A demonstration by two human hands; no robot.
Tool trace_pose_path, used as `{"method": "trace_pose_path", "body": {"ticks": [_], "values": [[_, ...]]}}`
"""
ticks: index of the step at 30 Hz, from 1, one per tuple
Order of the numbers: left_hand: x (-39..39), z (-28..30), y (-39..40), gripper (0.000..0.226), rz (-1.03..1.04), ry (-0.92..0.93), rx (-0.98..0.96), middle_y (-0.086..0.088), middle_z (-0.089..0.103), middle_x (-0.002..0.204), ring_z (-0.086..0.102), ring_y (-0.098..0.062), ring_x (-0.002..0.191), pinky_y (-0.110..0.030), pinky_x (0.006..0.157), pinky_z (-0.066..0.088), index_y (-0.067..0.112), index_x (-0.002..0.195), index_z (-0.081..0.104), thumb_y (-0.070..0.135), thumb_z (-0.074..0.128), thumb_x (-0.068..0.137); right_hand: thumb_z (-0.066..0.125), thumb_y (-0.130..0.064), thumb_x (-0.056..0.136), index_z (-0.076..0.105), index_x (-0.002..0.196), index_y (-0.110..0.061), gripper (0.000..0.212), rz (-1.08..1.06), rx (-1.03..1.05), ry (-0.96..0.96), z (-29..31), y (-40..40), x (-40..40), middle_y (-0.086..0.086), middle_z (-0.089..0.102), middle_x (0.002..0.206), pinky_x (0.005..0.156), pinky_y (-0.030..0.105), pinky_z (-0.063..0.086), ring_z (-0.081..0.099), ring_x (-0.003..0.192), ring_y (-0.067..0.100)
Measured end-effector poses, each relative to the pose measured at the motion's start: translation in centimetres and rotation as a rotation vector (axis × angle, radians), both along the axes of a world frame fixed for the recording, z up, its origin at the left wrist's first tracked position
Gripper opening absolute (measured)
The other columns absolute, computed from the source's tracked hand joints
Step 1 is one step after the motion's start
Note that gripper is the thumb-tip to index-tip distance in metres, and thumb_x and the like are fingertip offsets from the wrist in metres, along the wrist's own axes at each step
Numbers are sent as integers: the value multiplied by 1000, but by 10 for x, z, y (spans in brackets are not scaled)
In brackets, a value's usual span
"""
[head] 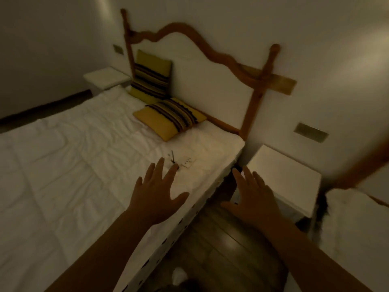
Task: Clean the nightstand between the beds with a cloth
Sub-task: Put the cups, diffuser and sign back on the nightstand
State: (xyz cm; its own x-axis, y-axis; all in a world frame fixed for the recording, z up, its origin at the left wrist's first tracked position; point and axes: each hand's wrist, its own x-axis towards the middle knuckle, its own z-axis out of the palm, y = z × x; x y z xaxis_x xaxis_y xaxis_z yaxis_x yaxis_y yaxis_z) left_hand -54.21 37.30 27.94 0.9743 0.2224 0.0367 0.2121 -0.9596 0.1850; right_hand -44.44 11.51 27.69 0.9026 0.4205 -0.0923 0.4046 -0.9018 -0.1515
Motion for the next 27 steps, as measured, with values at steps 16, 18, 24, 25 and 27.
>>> {"method": "trace_pose_path", "body": {"ticks": [16, 18, 24, 25, 27], "values": [[34, -59, 125, 95, 459, 123, -137, -5, -4, 162, 3, -30, 148, -57, 113, 21, 37, 150, 1, 87, 17, 70, 49, -77, 75, -13, 148, -35, 105, 492, -144, 101, -51, 172, 114, 1, -8, 161, 111, 49, 27, 8, 145, 27], [29, -71, 124, 94, 508, 166, -159, -4, -6, 162, 2, -30, 148, -57, 114, 21, 38, 149, -1, 86, 18, 70, 51, -75, 75, -11, 149, -33, 105, 553, -179, 114, -61, 187, 120, 3, -6, 161, 111, 47, 28, 9, 145, 27], [40, -96, 115, 92, 632, 215, -188, -6, -6, 162, 0, -31, 148, -58, 113, 19, 36, 150, -1, 83, 24, 75, 54, -72, 77, -5, 151, -31, 103, 687, -241, 165, -93, 226, 151, 5, -4, 161, 110, 47, 28, 9, 145, 28], [46, -100, 115, 91, 647, 221, -183, -6, -6, 162, 0, -31, 148, -58, 113, 18, 35, 150, -1, 82, 26, 76, 55, -71, 77, -4, 151, -31, 103, 708, -250, 168, -99, 231, 158, 5, -3, 161, 109, 48, 29, 10, 145, 29], [60, -107, 114, 91, 675, 233, -173, -7, -4, 162, 1, -32, 148, -58, 113, 18, 34, 150, 0, 80, 31, 78, 56, -69, 77, -1, 151, -30, 101, 744, -264, 185, -110, 242, 174, 5, -1, 161, 108, 48, 31, 12, 144, 30]]}}
